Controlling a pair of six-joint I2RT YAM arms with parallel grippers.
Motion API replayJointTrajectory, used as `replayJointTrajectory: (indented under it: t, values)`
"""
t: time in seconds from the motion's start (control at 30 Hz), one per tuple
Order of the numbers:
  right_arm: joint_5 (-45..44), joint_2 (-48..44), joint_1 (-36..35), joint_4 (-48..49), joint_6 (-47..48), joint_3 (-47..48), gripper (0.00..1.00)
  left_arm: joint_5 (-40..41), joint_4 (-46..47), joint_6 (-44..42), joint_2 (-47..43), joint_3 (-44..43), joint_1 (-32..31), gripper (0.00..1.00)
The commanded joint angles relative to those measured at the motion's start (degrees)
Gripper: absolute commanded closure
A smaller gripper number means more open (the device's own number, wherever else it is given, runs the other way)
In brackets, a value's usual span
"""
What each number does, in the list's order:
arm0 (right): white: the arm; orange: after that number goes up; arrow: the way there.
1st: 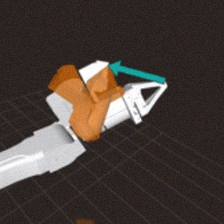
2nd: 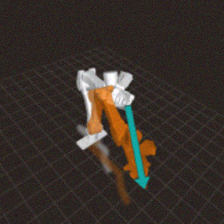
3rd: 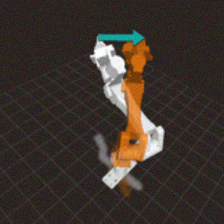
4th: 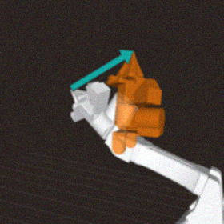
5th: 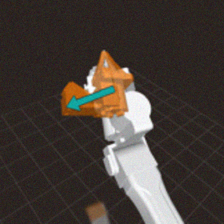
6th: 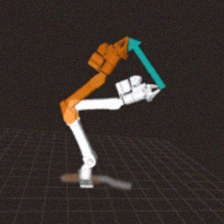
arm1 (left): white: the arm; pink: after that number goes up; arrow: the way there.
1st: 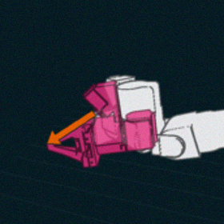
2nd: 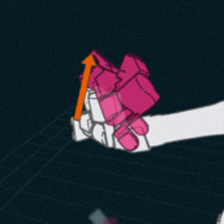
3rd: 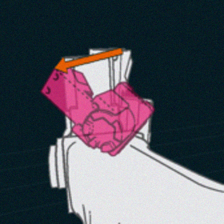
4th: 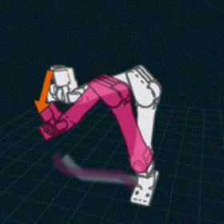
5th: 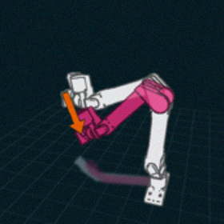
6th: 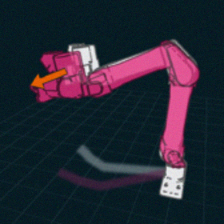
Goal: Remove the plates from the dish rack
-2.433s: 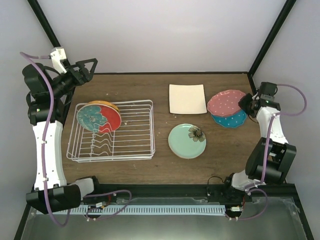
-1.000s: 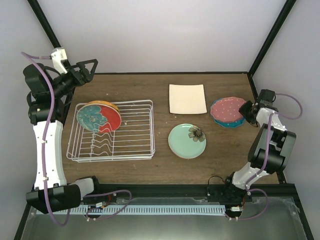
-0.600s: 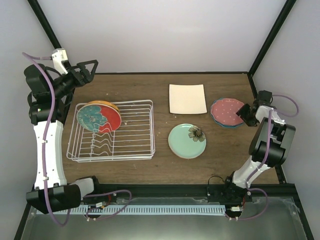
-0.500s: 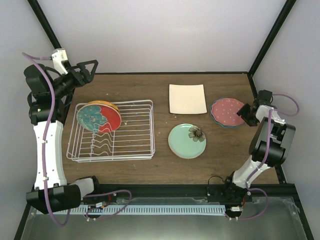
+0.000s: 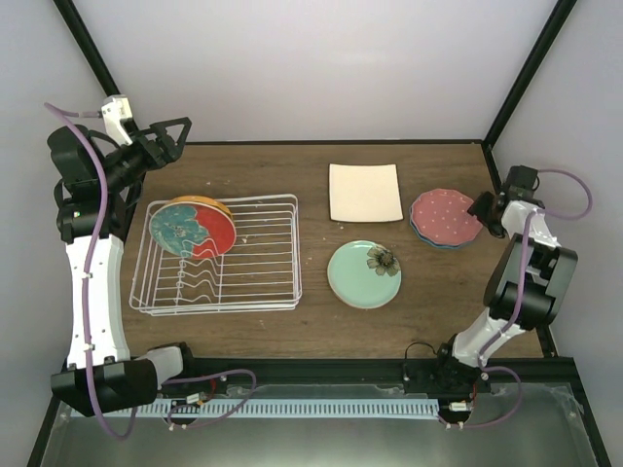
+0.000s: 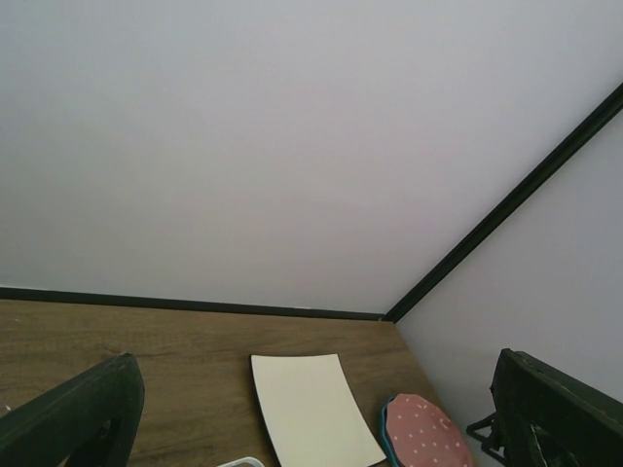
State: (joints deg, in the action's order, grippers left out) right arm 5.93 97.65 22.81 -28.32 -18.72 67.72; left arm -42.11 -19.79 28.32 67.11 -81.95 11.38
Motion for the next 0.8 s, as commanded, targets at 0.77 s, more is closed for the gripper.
replayJointTrajectory:
  t: [0.77]
  values:
    - [22.2,19.2,-65.8,26.2,29.8,40.8,0.40,11.6,-6.3,-3.4,0.1,0.7,2.4,0.00]
